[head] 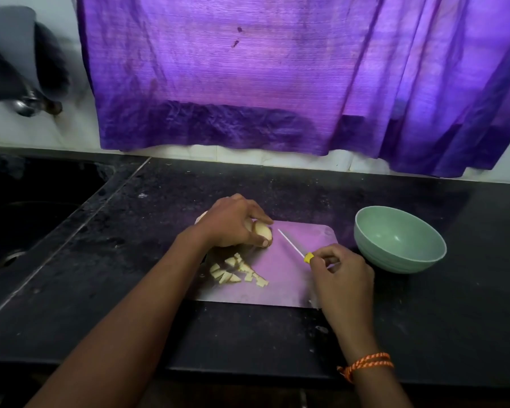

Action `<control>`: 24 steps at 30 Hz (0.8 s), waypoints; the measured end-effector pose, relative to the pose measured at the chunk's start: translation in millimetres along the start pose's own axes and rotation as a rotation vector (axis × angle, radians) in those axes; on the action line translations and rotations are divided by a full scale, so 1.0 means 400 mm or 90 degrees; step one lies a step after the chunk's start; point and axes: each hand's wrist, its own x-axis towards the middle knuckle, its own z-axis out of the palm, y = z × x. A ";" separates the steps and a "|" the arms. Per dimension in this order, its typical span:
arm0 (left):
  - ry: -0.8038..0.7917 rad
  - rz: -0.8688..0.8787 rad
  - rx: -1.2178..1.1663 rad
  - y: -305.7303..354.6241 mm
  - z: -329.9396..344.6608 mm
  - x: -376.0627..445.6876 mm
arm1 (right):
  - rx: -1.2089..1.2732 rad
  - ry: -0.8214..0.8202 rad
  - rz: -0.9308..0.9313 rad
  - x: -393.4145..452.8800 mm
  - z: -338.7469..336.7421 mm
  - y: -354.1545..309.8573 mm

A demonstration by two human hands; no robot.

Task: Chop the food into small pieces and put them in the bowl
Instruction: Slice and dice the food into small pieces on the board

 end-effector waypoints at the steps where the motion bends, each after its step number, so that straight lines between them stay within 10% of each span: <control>1: 0.001 0.005 0.013 0.002 -0.002 -0.001 | -0.011 -0.005 -0.004 0.009 0.006 0.000; 24: 0.149 0.024 0.104 0.051 -0.018 -0.004 | -0.013 -0.002 -0.009 0.038 0.010 0.034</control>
